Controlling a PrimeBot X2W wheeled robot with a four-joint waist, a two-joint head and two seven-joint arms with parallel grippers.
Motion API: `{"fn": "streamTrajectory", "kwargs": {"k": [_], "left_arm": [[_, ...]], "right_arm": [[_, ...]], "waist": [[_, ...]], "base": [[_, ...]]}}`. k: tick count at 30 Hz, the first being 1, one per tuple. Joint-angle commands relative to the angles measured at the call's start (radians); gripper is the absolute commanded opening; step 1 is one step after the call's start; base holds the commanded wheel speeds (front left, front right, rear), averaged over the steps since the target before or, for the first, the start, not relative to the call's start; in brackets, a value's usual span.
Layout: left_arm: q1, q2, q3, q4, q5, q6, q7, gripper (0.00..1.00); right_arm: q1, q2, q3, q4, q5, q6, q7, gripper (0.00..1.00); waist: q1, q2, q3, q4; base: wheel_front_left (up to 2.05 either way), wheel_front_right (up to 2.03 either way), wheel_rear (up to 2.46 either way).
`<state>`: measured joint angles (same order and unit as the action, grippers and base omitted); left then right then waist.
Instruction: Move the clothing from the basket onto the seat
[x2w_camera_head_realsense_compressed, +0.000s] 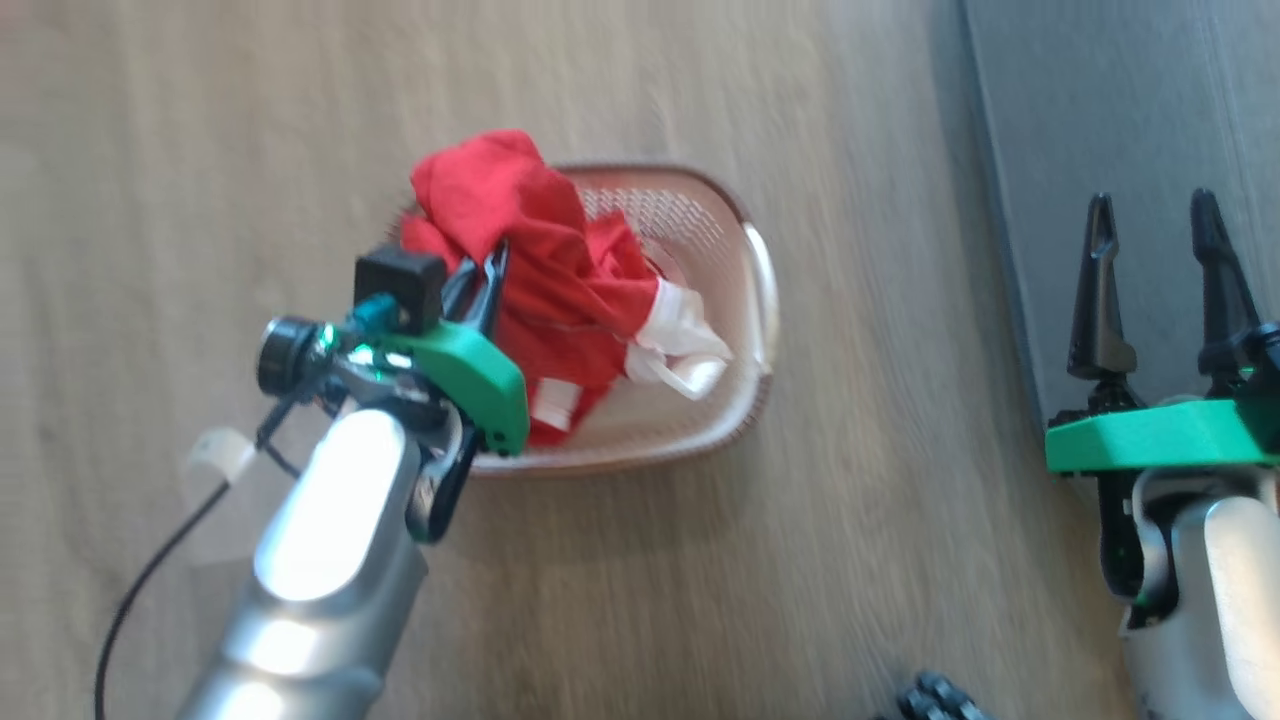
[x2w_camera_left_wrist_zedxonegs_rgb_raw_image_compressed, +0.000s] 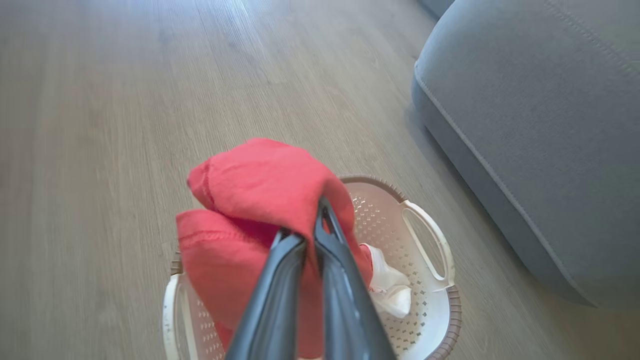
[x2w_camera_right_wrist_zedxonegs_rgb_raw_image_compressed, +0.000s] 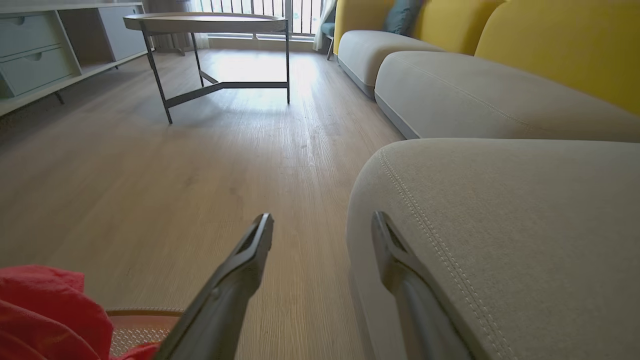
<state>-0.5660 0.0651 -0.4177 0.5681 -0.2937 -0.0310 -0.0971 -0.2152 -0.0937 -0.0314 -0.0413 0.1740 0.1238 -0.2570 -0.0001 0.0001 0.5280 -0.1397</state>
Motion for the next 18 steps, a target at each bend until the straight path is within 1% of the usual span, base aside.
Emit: {"fn": "streamTrajectory", "kwargs": {"k": [1, 3, 4, 9, 13, 16, 18], "left_arm": [[0.019, 0.012, 0.02, -0.057, -0.011, 0.009, 0.0, 0.0], [0.067, 0.023, 0.024, -0.124, -0.018, 0.024, 0.007, 0.0], [0.067, 0.023, 0.024, -0.124, -0.018, 0.024, 0.007, 0.0], [0.139, 0.044, 0.031, -0.207, -0.03, 0.043, 0.012, 0.0], [0.2, 0.074, 0.035, -0.267, -0.037, 0.053, 0.023, 0.0], [0.218, 0.084, 0.038, -0.288, -0.041, 0.055, 0.028, 0.0], [0.244, 0.097, 0.042, -0.317, -0.046, 0.062, 0.035, 0.0]], "right_arm": [[0.02, -0.021, 0.017, -0.025, -0.007, 0.007, -0.005, 1.0], [0.039, -0.034, 0.025, -0.019, -0.009, 0.007, -0.005, 1.0], [0.039, -0.034, 0.025, -0.019, -0.009, 0.007, -0.005, 1.0], [0.089, -0.05, 0.035, -0.003, -0.011, 0.007, -0.005, 1.0], [0.143, -0.06, 0.043, 0.006, -0.007, 0.007, -0.005, 1.0], [0.159, -0.065, 0.045, 0.008, -0.004, 0.007, -0.005, 1.0], [0.182, -0.068, 0.049, 0.012, -0.003, 0.007, -0.005, 1.0]], "waist": [[0.0001, -0.0001, -0.114, 0.097], [0.0001, -0.0001, -0.167, 0.122], [0.0001, -0.0001, -0.167, 0.122], [0.0001, -0.0001, -0.263, 0.154], [0.0001, -0.0001, -0.348, 0.173], [0.0001, -0.0001, -0.376, 0.177], [0.0001, -0.0001, -0.416, 0.182]], "base": [[0.0, 0.0, 0.0], [0.0, 0.0, 0.0], [0.0, 0.0, 0.0], [0.0, 0.0, 0.0], [0.0, 0.0, 0.0], [0.0, 0.0, 0.0], [0.0, 0.0, 0.0]]}}
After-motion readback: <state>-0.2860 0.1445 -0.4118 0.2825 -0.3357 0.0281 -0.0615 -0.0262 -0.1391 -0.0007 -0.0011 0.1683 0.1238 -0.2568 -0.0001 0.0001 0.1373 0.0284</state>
